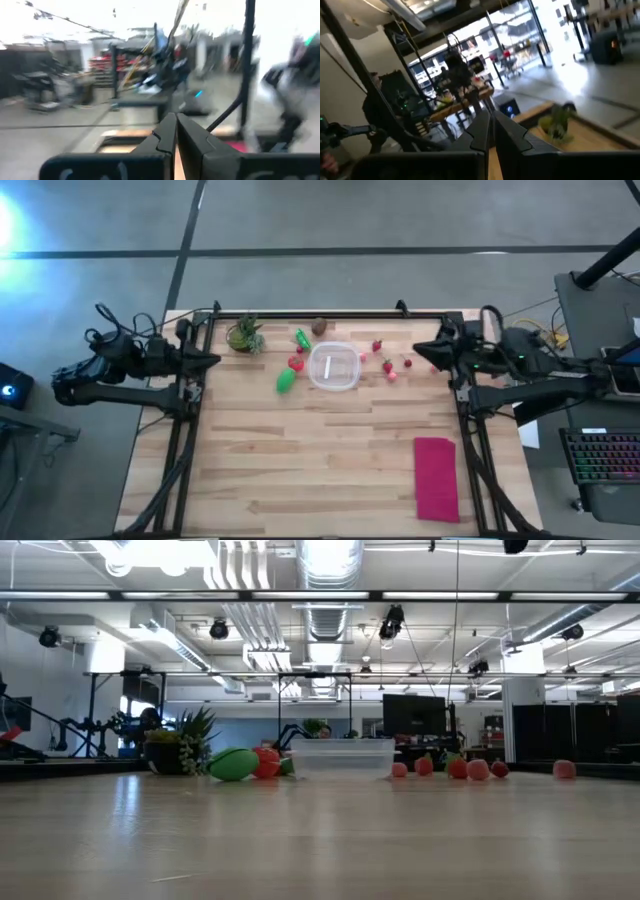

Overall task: Pick and placing Produce into tupperware
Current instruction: Put the right peach into the transparent bin

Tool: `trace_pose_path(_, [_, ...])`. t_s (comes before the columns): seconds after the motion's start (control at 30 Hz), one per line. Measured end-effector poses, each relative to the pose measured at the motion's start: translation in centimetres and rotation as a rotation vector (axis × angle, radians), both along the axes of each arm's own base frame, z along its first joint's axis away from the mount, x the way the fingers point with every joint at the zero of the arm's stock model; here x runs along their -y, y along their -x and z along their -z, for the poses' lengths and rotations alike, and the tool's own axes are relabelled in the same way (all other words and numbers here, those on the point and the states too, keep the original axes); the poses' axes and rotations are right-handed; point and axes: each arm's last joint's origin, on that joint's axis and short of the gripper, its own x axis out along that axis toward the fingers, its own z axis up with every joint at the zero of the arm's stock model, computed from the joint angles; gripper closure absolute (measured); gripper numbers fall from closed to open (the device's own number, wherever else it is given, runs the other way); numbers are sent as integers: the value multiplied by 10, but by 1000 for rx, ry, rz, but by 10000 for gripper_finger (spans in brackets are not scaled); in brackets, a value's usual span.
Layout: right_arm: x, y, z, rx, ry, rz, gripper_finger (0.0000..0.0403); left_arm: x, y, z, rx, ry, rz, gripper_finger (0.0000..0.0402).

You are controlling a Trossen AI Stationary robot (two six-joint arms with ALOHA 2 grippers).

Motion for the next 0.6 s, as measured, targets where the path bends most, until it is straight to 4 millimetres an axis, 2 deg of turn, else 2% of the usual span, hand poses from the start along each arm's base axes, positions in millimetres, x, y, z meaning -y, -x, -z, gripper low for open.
trace_pose_path(0.13, [0,-21,-5,83,-54,-2,385,1,-7,-13,131,246,67,402])
trace_pose_path(0.23, [2,-37,-8,145,-49,67,385,0,-8,-22,225,195,56,401])
trace_pose_path(0.4, [5,-54,-15,178,-61,133,385,1,-11,-22,216,170,73,401])
trace_pose_path(0.53, [10,-54,-22,137,-23,294,385,1,-13,-22,219,172,61,402])
trace_pose_path(0.6, [10,-51,-32,169,-26,307,385,1,-14,-23,224,182,64,402])
